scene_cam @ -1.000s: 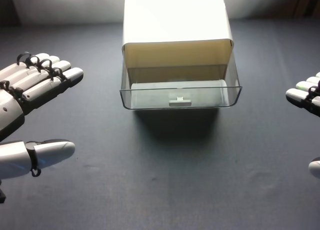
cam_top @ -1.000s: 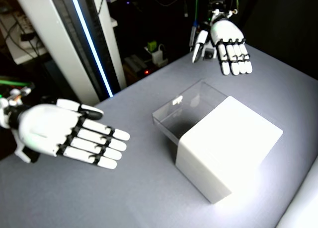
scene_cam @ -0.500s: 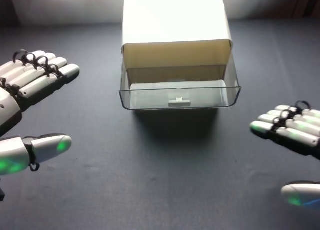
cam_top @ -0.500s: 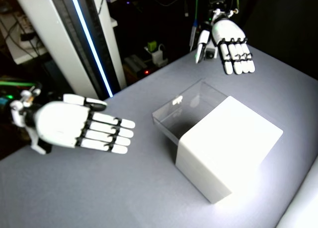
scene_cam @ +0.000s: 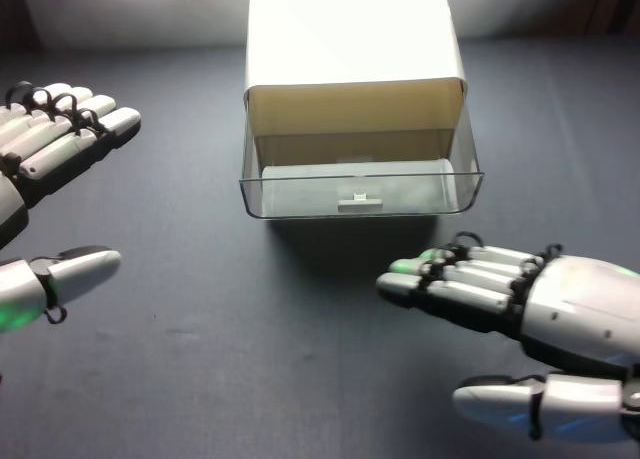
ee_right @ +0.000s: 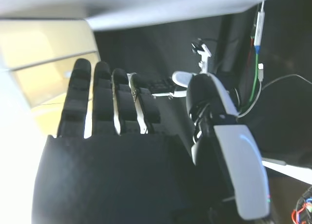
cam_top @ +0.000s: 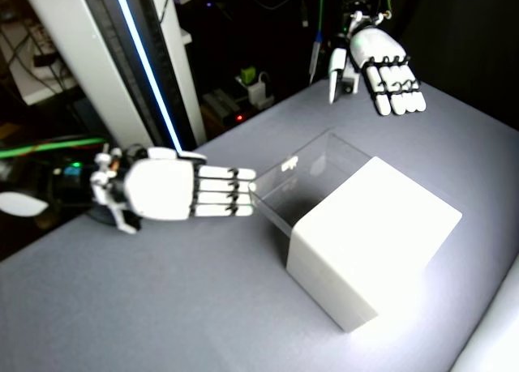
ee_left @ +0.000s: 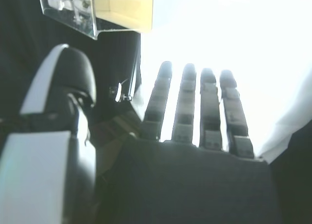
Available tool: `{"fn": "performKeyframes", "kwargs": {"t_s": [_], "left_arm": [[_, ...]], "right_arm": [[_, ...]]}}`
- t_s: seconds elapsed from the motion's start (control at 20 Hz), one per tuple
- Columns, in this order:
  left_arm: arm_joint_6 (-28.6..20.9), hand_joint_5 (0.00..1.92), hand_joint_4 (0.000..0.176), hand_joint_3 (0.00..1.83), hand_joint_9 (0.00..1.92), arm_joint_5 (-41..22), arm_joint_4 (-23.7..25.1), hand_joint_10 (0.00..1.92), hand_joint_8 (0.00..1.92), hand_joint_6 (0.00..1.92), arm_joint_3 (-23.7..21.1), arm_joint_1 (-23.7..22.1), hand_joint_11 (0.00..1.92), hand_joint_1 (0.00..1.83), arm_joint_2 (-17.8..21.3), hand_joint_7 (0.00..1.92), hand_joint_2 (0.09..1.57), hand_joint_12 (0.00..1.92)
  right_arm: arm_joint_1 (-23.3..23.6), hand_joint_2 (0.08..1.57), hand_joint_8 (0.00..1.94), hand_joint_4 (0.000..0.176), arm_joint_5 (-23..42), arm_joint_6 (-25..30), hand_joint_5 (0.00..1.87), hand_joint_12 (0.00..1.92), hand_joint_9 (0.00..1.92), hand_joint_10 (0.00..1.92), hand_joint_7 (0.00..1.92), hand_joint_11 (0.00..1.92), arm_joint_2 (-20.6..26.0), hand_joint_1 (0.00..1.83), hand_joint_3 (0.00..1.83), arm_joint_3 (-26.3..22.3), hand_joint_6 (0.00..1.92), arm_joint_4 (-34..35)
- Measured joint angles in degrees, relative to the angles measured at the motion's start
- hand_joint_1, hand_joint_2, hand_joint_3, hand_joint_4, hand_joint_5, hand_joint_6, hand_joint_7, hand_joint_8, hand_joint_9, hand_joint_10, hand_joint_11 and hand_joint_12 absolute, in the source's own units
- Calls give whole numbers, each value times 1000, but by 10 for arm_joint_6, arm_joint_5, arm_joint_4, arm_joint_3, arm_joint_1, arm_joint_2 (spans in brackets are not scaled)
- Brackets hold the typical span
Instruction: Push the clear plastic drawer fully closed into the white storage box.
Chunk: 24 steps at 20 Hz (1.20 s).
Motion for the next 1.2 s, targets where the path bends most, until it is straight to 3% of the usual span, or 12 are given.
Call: {"fn": "performKeyframes", "kwargs": {"t_s": [0.05,0.2,0.3,0.4,0.5,0.55,0.75,0.85,0.95,1.05,1.2], "left_arm": [[0,0,8,35,0,-1,-5,0,0,0,0,0,0,260,0,0,1444,0],[3,0,0,13,0,-5,-14,0,0,0,-1,4,0,426,0,0,1517,0],[4,0,0,6,0,-12,-17,0,0,0,-2,10,0,488,1,0,1529,0],[4,0,10,9,0,-13,-20,0,0,0,-2,10,0,430,1,0,1553,0],[4,0,8,11,0,-12,-27,0,0,0,-2,10,0,426,1,0,1562,0],[4,0,19,10,0,-13,-26,0,0,0,-2,11,0,424,1,0,1561,0],[4,0,23,2,0,-14,-28,0,0,0,-2,17,0,420,1,0,1554,0],[4,0,40,6,0,-16,-30,0,0,0,-2,17,0,350,1,0,1568,0],[4,0,30,11,0,-18,-31,0,0,0,-3,21,0,368,1,0,1569,0],[4,0,34,12,0,-21,-33,0,0,0,-3,22,0,381,1,0,1567,0],[4,0,31,4,0,-25,-34,0,0,0,-3,22,0,445,1,0,1567,0]], "right_arm": [[7,1445,2,0,-4,2,67,447,148,13,59,0,-10,521,0,5,3,-4],[25,1475,0,0,-11,3,8,166,64,5,6,0,-26,439,2,14,0,-14],[42,1466,0,0,-9,3,0,198,42,1,0,0,-37,465,0,25,0,-10],[51,1453,0,0,-9,3,0,204,35,1,0,0,-44,537,0,31,0,-10],[59,1469,0,0,-10,3,0,81,0,0,0,0,-54,443,5,37,0,-14],[60,1470,0,0,-12,4,0,21,0,0,0,0,-56,395,3,37,0,-13],[68,1476,0,0,-12,4,0,0,0,0,0,0,-56,342,5,40,0,-16],[73,1473,0,0,-17,4,0,0,0,0,0,0,-56,326,1,44,0,-24],[78,1439,0,0,-18,4,5,0,0,0,0,0,-56,457,0,45,1,-25],[85,1431,0,0,-23,1,1,0,0,0,0,0,-56,510,0,47,0,-25],[93,1461,0,0,-33,-14,0,0,0,0,0,0,-56,382,5,52,0,-23]]}}
